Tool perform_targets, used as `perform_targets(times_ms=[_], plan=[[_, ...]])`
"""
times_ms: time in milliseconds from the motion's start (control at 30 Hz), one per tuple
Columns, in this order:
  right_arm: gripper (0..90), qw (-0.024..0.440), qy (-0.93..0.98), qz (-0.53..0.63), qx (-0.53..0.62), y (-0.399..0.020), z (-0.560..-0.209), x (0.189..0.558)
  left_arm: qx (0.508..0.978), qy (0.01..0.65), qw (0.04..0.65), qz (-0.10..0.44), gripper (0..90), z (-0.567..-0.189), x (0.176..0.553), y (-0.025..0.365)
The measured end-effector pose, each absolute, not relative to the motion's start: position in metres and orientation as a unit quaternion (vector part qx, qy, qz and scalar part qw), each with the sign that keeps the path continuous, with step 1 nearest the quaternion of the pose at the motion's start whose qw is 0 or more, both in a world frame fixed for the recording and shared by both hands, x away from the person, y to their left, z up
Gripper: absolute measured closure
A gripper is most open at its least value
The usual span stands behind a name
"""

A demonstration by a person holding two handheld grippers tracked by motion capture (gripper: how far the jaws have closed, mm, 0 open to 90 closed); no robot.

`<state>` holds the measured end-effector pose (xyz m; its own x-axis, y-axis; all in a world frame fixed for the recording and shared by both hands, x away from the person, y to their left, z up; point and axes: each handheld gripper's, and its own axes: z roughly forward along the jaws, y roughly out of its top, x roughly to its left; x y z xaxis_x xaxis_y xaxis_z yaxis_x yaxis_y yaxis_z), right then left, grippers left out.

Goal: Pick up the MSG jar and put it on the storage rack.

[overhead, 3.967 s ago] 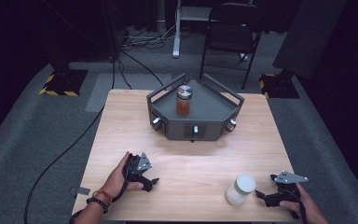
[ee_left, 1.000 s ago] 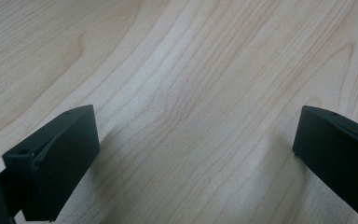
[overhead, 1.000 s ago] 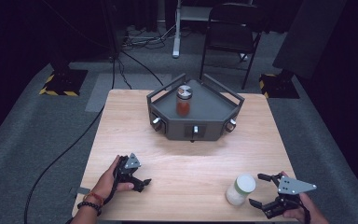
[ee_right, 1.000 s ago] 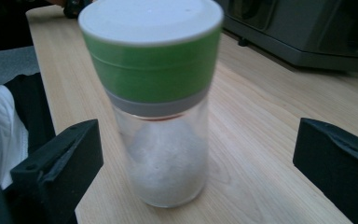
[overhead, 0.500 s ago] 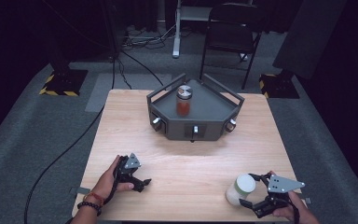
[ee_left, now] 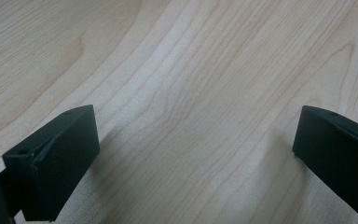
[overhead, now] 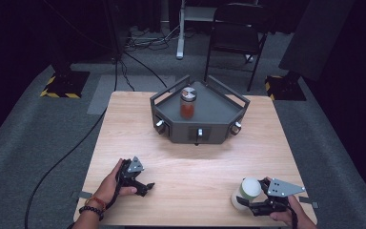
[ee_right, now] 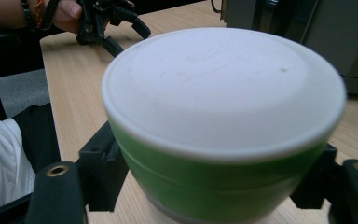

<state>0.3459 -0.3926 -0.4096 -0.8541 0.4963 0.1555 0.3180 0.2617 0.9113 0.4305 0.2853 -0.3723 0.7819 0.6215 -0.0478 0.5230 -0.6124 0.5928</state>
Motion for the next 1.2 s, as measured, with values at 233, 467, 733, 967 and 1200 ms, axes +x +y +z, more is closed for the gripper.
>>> perform_targets(times_ms=[233,467,733,967,1200], plan=[[33.3,0.091,0.786,0.555,0.254,-0.3936,-0.4113,0.3442,0.894,0.320,0.302,0.081,0.2,-0.3722,0.4305,0.2853],[33.5,0.092,0.785,0.558,0.253,-0.3937,-0.4117,0.3424,0.894,0.320,0.302,0.081,0.2,-0.3723,0.4306,0.2853],[33.5,0.091,0.784,0.557,0.258,-0.3932,-0.4104,0.3427,0.894,0.319,0.302,0.081,0.2,-0.3722,0.4308,0.2853],[33.5,0.099,0.785,0.548,0.270,-0.3883,-0.4060,0.3407,0.894,0.319,0.302,0.081,0.2,-0.3723,0.4308,0.2852],[33.5,0.100,0.779,0.551,0.282,-0.3871,-0.4054,0.3401,0.895,0.319,0.302,0.081,0.2,-0.3722,0.4309,0.2853]])
